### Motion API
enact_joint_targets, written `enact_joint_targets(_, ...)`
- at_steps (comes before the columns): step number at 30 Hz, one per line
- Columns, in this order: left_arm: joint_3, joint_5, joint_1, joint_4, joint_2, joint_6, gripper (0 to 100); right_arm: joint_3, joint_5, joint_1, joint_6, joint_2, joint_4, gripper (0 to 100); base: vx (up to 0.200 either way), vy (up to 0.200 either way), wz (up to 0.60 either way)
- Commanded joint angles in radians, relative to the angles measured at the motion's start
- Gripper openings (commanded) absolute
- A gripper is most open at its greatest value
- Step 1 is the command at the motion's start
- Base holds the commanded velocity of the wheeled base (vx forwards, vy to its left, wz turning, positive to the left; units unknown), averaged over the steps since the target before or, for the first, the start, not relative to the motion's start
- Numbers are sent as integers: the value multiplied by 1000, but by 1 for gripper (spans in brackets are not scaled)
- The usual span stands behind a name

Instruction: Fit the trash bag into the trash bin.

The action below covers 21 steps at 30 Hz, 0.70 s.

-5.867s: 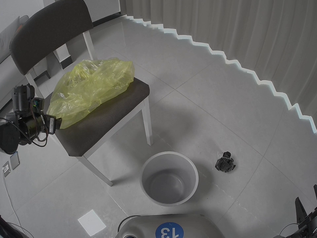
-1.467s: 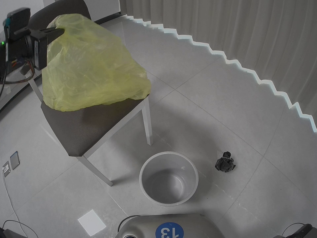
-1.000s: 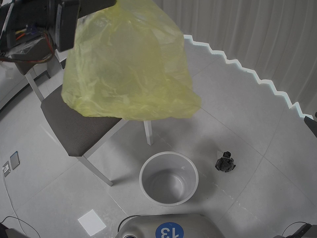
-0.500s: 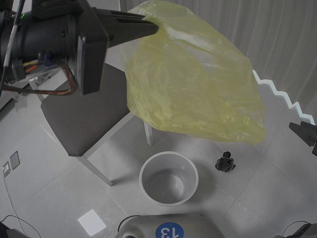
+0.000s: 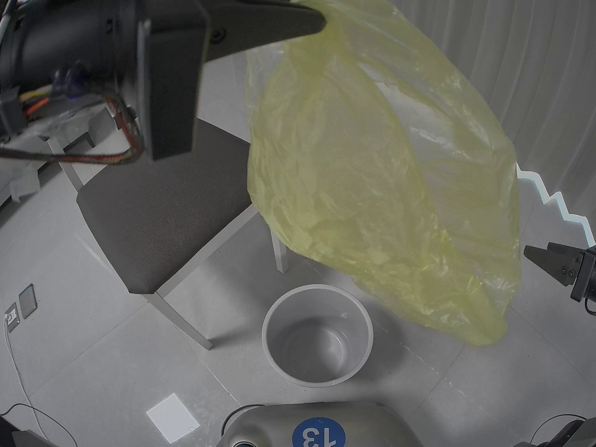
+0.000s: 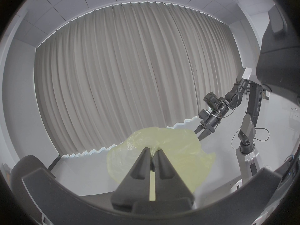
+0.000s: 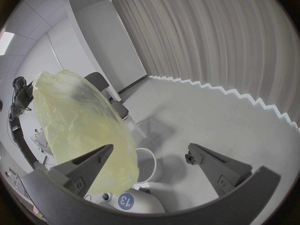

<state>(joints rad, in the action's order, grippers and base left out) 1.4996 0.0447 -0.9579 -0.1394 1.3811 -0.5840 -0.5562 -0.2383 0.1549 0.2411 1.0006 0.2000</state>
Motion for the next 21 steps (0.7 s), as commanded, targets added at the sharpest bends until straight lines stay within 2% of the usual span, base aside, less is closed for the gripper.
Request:
enact_joint_targets(1, 22, -2, -2, 0, 4, 0, 0, 7, -1, 22, 0, -10, -1, 100, 0, 0, 0)
enact_joint_targets(4, 24, -3, 5, 0, 4, 0, 0, 7, -4, 23, 0, -62, -8, 100, 0, 0, 0)
enact_joint_targets(6, 24, -3, 8, 0, 4, 1, 0, 16, -29, 35, -6, -109, -17, 100, 0, 0, 0)
enact_joint_targets(13, 41, -3, 8, 23, 9, 0, 0, 38, -32, 158, -34, -185, -109, 100, 0, 0, 0)
enact_joint_targets(21, 54, -16, 10, 38, 12, 0, 0, 68, -36, 229, -34, -183, -108, 100, 0, 0, 0)
